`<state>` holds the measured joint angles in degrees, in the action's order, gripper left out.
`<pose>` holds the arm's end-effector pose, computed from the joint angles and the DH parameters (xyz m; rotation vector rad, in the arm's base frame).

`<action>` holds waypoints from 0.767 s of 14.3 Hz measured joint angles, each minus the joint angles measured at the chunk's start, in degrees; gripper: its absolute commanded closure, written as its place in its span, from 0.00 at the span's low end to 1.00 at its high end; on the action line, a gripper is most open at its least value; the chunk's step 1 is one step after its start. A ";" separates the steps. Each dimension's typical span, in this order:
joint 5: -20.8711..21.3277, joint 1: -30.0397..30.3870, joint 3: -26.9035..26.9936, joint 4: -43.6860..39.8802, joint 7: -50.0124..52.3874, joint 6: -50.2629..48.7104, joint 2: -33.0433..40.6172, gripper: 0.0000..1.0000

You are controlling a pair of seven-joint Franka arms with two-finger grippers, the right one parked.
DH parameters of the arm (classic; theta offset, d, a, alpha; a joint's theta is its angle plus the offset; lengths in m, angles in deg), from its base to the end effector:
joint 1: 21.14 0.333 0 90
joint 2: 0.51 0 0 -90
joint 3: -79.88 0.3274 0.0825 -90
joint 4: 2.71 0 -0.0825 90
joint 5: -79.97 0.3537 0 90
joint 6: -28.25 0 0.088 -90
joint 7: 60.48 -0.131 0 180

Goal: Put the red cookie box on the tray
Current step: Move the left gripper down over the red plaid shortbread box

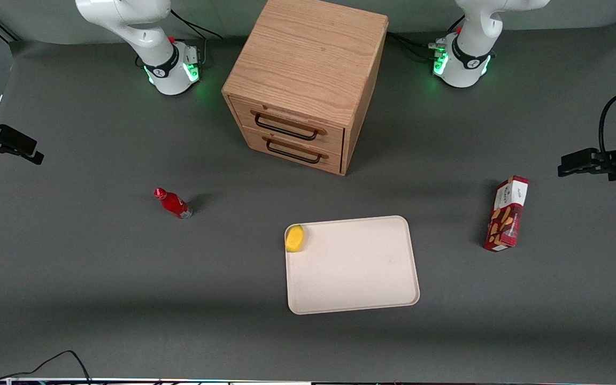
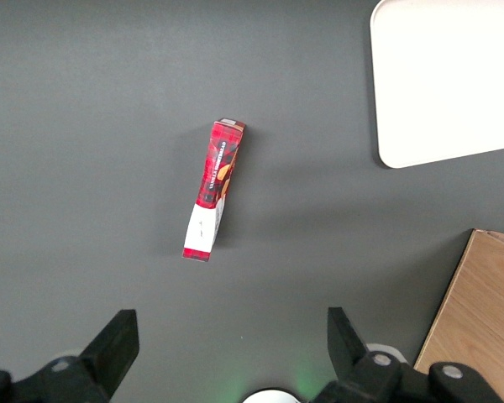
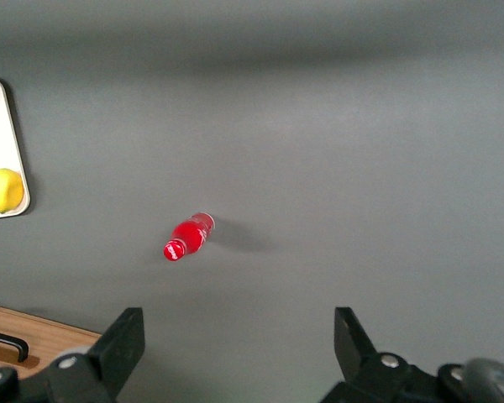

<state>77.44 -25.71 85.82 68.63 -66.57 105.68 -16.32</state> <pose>0.5822 -0.0019 0.5822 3.1014 -0.1395 -0.2598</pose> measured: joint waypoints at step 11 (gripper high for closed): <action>5.81 0.73 1.39 20.72 -22.35 24.14 -6.25 0.00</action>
<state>83.25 -24.98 87.21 89.34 -88.92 129.83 -22.57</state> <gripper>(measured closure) 0.000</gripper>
